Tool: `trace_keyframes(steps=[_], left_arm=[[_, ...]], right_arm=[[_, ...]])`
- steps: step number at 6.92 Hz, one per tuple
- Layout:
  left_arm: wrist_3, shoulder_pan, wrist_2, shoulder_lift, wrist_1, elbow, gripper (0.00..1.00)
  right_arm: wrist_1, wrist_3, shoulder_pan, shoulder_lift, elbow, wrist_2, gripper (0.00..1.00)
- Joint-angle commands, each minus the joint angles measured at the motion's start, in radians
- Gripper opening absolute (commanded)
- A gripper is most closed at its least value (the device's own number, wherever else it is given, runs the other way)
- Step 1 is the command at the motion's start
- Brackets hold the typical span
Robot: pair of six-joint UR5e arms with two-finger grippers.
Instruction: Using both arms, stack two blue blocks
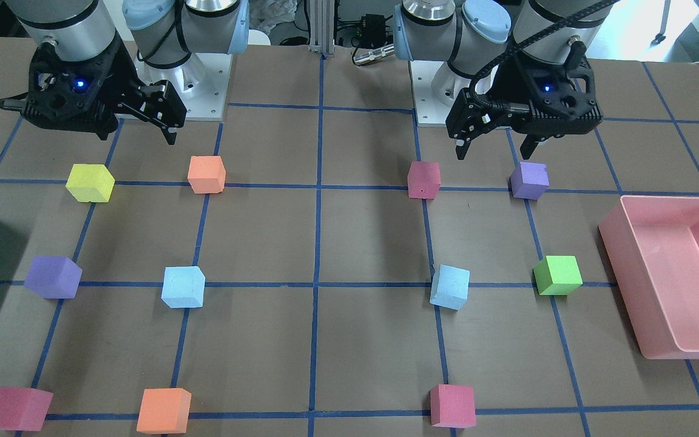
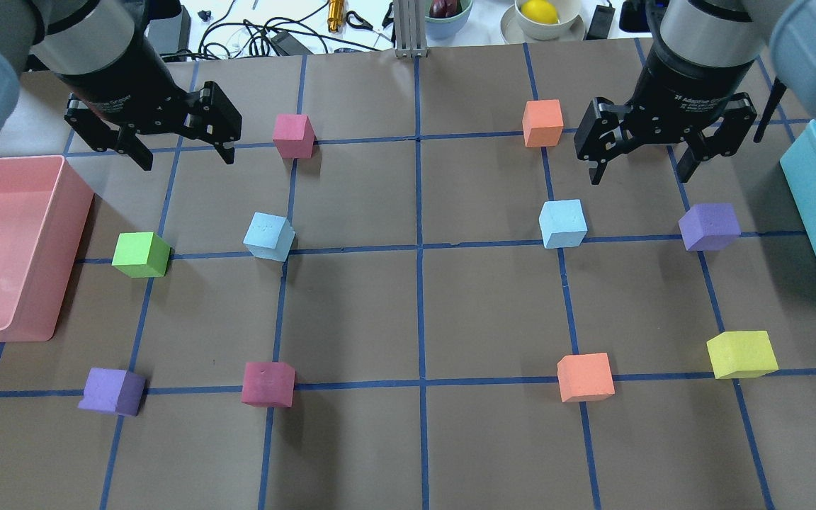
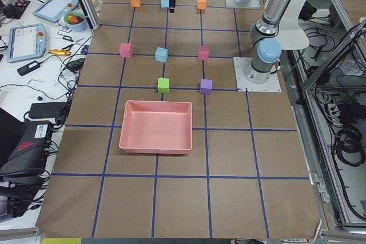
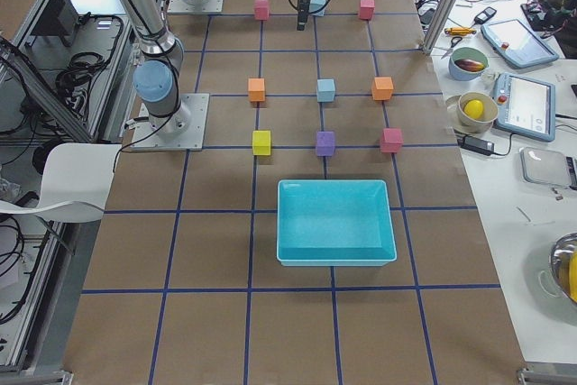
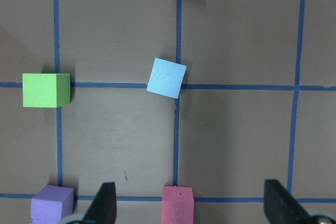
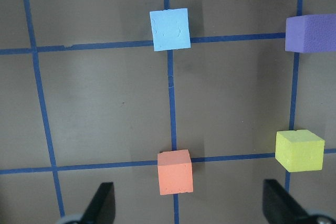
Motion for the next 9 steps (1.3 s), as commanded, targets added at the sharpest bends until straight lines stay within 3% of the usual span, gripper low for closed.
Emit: trace_keyframes(steps=[1,9], left_arm=[[-0.002,-0.002,0.000,-0.002,-0.002,-0.004,1.00],[-0.002,-0.001,-0.002,-0.002,0.001,-0.004,1.00]], right_arm=[[-0.002,0.000,-0.005,0.001,0.006,-0.001,1.00],[-0.066,0.002,0.000,-0.008,0.005,0.017,1.00]])
